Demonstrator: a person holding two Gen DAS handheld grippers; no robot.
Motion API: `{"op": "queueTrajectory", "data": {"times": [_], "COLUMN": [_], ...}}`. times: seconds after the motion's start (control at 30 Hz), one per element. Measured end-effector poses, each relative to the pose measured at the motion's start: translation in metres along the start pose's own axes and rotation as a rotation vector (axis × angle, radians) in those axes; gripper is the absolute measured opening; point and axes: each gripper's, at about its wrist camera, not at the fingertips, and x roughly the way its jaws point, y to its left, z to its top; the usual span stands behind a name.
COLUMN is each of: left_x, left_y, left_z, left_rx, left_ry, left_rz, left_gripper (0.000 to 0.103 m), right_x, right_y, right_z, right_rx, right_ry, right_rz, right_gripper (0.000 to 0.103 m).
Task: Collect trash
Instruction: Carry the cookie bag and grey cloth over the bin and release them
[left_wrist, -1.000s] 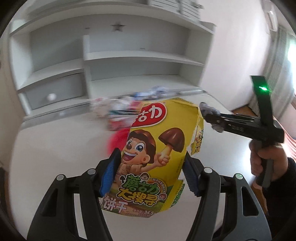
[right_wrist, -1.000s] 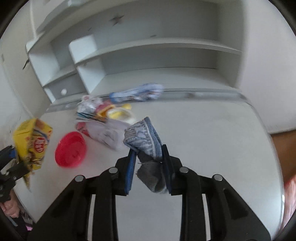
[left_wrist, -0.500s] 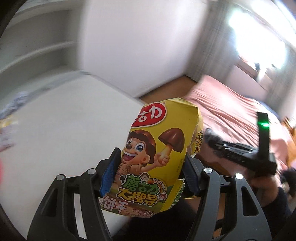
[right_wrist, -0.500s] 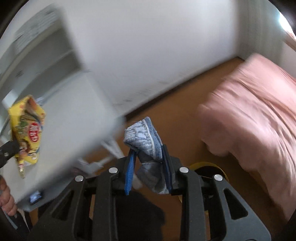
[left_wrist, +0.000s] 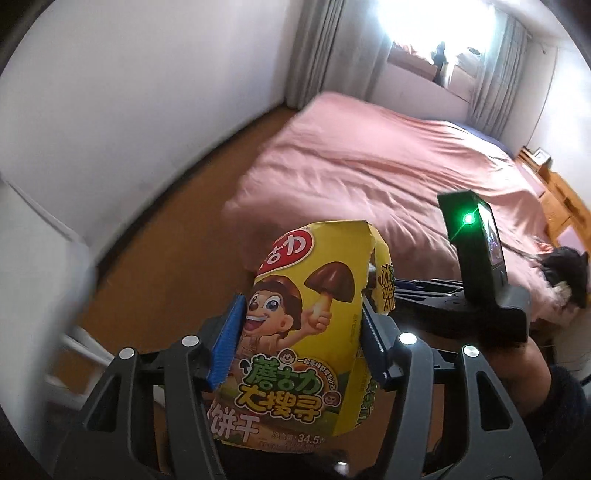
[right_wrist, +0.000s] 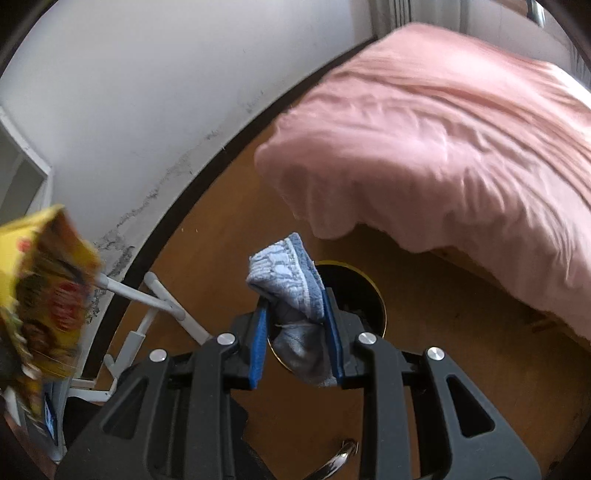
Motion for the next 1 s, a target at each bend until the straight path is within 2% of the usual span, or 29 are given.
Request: {"op": "queueTrajectory", "data": {"times": [0.23, 0.43, 0.53, 0.57, 0.6, 0.83, 1.0], "left_x": [0.072, 0.096, 0.106, 0.108, 0.111, 0.128, 0.141], "left_y": [0.009, 0.02, 0.023, 0.024, 0.024, 0.019, 0.01], "left_z": [-0.01, -0.017, -0.016, -0.017, -0.017, -0.016, -0.01], "left_rx": [-0.078, -0.142, -0.151, -0.156, -0.161, -0.156, -0.151], "left_ry": [0.123, 0.165, 0.174, 0.176, 0.181, 0.206, 0.214], "left_rz": [0.007, -0.041, -0.025, -0.026, -0.03, -0.044, -0.064], "left_gripper": [0.057, 0.057, 0.057, 0.057, 0.057, 0.057, 0.075], "right_x": [0.026, 0.031, 0.031, 0.03, 0.028, 0.014, 0.0], "right_y": [-0.019, -0.025, -0.027, -0.028, -0.029, -0.034, -0.044], "right_z": [-0.002, 0.002, 0.005, 0.007, 0.008, 0.01, 0.012], "right_rx": [0.054, 0.076, 0.088, 0.095, 0.099, 0.138, 0.186], "right_ry": [0.075, 0.069, 0.066, 0.058, 0.048, -0.011, -0.075], "right_rz": [-0.006, 0.0, 0.002, 0.002, 0.0, -0.009, -0.03], "right_gripper": [0.028, 0.029, 0.044, 0.056, 0.062, 0.062, 0.064]}}
